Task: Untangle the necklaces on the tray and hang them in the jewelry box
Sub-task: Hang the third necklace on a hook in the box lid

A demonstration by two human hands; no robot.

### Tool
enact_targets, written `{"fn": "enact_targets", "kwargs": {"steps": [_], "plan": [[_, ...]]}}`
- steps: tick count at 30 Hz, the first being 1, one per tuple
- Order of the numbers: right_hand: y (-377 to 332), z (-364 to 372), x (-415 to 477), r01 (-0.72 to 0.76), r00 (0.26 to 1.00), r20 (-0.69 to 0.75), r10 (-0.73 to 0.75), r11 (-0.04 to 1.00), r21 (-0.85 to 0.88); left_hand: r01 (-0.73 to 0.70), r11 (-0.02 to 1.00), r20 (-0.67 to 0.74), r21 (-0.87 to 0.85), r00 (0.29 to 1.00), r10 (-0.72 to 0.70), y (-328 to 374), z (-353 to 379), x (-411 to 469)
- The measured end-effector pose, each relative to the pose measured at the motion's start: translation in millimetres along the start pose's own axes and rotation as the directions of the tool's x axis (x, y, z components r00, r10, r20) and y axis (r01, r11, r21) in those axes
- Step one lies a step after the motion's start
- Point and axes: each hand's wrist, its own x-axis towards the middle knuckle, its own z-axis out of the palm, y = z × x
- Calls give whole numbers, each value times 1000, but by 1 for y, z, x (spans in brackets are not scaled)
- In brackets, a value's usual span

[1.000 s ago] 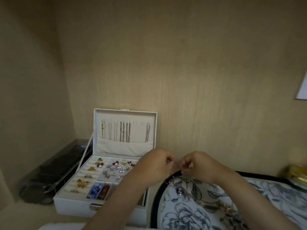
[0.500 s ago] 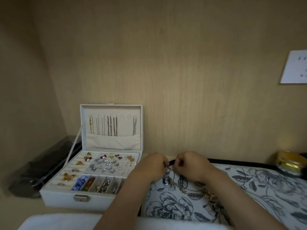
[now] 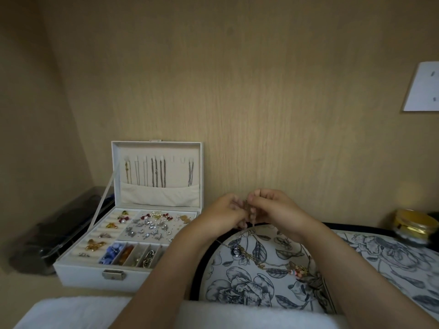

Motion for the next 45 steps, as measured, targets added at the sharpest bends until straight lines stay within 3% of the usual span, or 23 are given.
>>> {"fn": "enact_targets", "kwargs": {"steps": [4, 7, 11, 13, 15, 17, 19, 22, 26, 31, 32, 34, 36, 39, 40, 42, 45], "plan": [[-7, -2, -1, 9, 999, -40, -5, 993, 121, -58, 998, 33, -2, 998, 58, 6, -9, -5], [-10, -5, -3, 6, 999, -46, -1, 995, 96, -74, 997, -3, 7, 997, 74, 7, -22, -6], [-12, -7, -5, 20, 995, -89, -36, 985, -169, -66, 998, -48, 26, 997, 67, 13, -36, -14], [-11, -8, -4, 39, 993, -91, -76, 935, -353, -56, 988, -105, 142, 992, 71, 15, -42, -15], [-11, -9, -3, 56, 994, -65, -90, 912, -407, -56, 977, -163, 208, 982, 91, 17, -45, -15], [-13, -5, -3, 88, 996, 1, -93, 940, -329, -91, 986, -130, 141, 985, 110, 19, -43, -16], [-18, 1, -3, 114, 993, 58, -104, 971, -210, -129, 991, 1, 33, 992, 129, 22, -33, -18], [-25, 5, -4, 136, 990, 54, -128, 971, -195, -71, 985, 123, -155, 988, 91, 24, -20, -18], [-31, 5, -8, 122, 992, 9, -123, 960, -252, -22, 998, 41, 60, 999, 20, 28, -35, -24], [-27, 16, -9, 129, 992, 38, -124, 910, -395, -92, 970, -105, 226, 987, 118, 34, -63, -33], [-27, 19, -9, 123, 992, 20, -125, 913, -388, -91, 978, -121, 190, 986, 115, 34, -70, -36], [-27, 25, -8, 125, 990, -14, -138, 930, -346, -140, 985, -57, -96, 989, 135, 29, -87, -39], [-28, 33, -4, 133, 988, -38, -150, 949, -286, -186, 886, 19, -424, 977, 214, 21, -98, -40], [-35, 54, 6, 202, 970, -92, -225, 955, -215, -214, 748, 7, -629, 960, 281, 12, -104, -40], [-40, 63, 10, 237, 958, -115, -264, 949, -208, -213, 738, -13, -641, 964, 266, 10, -105, -39], [-46, 78, 21, 292, 932, -148, -330, 928, -231, -239, 830, -160, -504, 970, 182, 9, -108, -35], [-50, 95, 43, 299, 922, -125, -366, 880, -369, -245, 956, -515, -162, 847, 130, 1, -119, -30]]}}
